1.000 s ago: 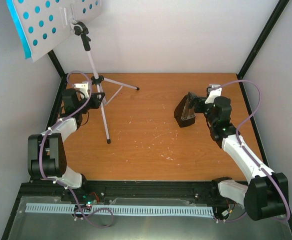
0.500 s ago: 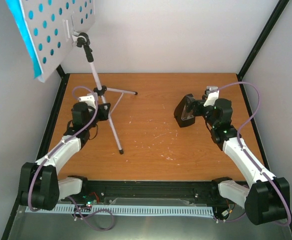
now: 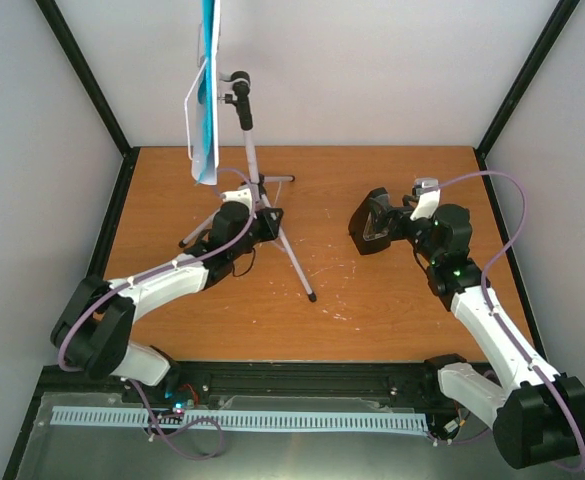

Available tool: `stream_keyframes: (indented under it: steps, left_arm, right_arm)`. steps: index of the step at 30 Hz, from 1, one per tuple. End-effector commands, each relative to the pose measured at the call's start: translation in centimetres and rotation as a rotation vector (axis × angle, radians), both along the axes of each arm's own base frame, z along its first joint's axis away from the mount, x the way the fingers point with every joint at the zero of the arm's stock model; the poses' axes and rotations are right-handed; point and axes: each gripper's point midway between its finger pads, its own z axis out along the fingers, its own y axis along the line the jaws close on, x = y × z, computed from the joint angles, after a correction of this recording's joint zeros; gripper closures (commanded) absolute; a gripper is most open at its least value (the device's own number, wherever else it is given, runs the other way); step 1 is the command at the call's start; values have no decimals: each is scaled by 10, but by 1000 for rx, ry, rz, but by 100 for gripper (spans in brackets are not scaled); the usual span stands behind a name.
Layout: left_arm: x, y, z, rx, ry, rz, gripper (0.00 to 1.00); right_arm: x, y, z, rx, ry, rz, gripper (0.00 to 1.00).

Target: Pack up the instrument practice props

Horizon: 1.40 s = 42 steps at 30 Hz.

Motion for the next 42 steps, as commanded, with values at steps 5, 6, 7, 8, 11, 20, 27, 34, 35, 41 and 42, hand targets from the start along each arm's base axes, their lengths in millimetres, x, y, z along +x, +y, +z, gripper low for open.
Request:
stream_keyframes:
  steps: [5, 6, 7, 8, 11, 20, 27, 34, 35, 41, 42]
  left_arm:
    - [-29, -9, 30, -50, -27, -104, 8]
    - [-34, -4, 35, -43, -37, -109, 4]
    - [-40, 0, 39, -34, -48, -118, 1]
    - [-46, 5, 44, -22, -63, -137, 1]
    - [-53, 33, 53, 26, -52, -131, 1]
    - [-41, 153, 84, 36, -69, -89, 1]
    - [-35, 189, 96, 180, -158, 1, 0]
    - [-41, 188, 84, 282, -191, -51, 0]
    - [-42, 186, 83, 286, -198, -70, 0]
    - [-54, 159, 84, 216, -254, -244, 1]
    - [-57, 153, 84, 196, -262, -283, 0]
  right_arm:
    - [-10, 27, 36, 62, -32, 127, 2]
    - [-10, 36, 42, 67, -38, 154, 2]
    - [-11, 48, 48, 69, -45, 189, 2]
    - [-12, 60, 55, 67, -54, 223, 2]
    - [-9, 100, 67, 44, -73, 307, 2]
    - [14, 219, 96, 41, -124, 514, 5]
    - [43, 287, 99, -9, -142, 613, 8]
    - [63, 312, 102, -63, -197, 620, 50]
    - [62, 312, 105, -64, -209, 628, 57]
    - [39, 307, 118, -81, -269, 700, 94]
    - [33, 304, 120, -85, -280, 715, 97]
